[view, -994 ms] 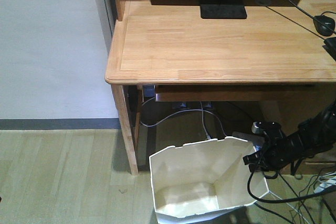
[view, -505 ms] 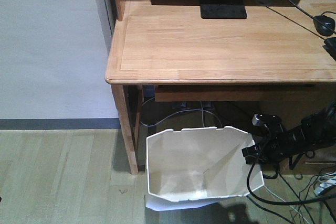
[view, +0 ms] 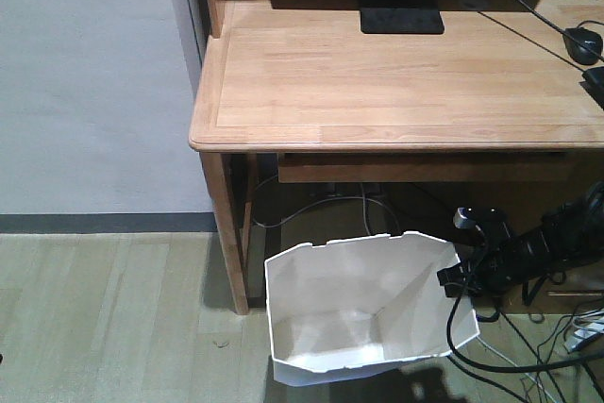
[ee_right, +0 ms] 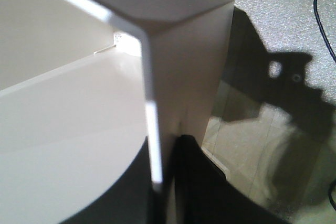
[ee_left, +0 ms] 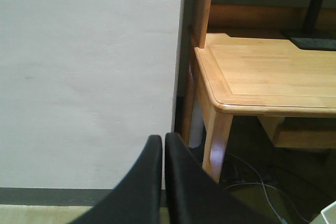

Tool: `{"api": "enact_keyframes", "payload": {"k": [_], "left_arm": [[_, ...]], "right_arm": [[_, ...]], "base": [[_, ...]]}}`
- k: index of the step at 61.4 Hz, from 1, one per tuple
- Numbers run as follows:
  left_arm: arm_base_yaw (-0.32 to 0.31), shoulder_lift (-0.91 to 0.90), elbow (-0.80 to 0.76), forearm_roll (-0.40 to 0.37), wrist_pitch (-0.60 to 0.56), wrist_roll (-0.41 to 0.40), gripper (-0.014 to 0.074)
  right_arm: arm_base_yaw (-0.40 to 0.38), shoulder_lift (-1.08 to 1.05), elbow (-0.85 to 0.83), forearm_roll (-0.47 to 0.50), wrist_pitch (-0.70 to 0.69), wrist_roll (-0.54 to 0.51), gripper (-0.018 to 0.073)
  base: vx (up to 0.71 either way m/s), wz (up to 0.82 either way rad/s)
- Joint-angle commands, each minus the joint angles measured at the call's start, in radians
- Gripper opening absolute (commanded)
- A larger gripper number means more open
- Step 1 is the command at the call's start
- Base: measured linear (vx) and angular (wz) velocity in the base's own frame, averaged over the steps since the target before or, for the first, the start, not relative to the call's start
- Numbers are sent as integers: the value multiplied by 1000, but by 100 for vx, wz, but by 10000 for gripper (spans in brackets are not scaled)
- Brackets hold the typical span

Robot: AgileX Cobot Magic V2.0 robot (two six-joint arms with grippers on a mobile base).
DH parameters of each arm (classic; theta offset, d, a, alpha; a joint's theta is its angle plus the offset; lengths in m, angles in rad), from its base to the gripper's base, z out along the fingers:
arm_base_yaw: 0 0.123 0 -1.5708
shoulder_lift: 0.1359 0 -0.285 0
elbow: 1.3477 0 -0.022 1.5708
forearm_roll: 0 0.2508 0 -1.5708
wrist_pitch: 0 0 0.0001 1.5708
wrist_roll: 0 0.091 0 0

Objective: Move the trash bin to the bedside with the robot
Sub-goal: 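Drag the gripped bin out from under the desk toward the robot, then hold the bin rim with the right gripper while the base turns toward the bed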

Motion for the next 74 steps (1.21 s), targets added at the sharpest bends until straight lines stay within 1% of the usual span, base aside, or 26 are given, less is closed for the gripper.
{"api": "enact_keyframes", "payload": {"k": [1, 21, 40, 74], "left_arm": [[0, -15, 19, -4, -67, -6, -6], [0, -15, 19, -4, -67, -6, -6], [0, -14, 19, -4, -67, -6, -6], [0, -14, 19, -4, -67, -6, -6]], "right_arm": [[-5, -75, -9, 36, 206, 3, -6], [-5, -75, -9, 36, 206, 3, -6], [-5, -75, -9, 36, 206, 3, -6], [-5, -75, -9, 36, 206, 3, -6]], "base": [[0, 0], [-1, 3], [-4, 17], [-4, 42]]}}
